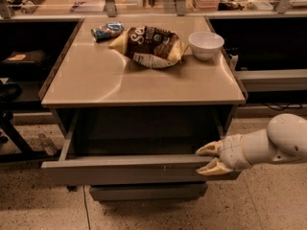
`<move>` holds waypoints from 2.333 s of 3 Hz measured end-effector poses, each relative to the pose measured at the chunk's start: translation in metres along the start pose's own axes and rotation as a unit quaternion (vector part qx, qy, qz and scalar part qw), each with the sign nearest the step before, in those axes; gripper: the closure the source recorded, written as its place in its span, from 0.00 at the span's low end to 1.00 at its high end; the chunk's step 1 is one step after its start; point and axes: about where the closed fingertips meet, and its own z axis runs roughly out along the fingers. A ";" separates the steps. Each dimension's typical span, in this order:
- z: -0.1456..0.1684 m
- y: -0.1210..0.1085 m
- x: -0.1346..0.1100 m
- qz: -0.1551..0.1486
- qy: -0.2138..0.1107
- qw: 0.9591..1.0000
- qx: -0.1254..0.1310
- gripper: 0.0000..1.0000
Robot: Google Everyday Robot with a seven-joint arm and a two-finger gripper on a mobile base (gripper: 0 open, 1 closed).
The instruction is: Open top drawer
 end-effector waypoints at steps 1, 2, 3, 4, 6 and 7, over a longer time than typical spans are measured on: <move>-0.001 0.000 -0.001 0.000 0.000 1.000 0.000 0.31; -0.003 0.009 0.008 0.006 -0.010 1.000 -0.012 0.35; -0.007 0.017 0.011 0.012 -0.017 1.000 -0.017 0.58; -0.007 0.017 0.009 0.012 -0.017 1.000 -0.017 0.82; -0.010 0.026 0.008 0.012 -0.018 1.000 -0.019 1.00; -0.012 0.034 0.007 0.014 -0.017 1.000 -0.019 1.00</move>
Offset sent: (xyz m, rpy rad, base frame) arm -0.0603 -0.0549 -0.0605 0.1295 0.1689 0.0747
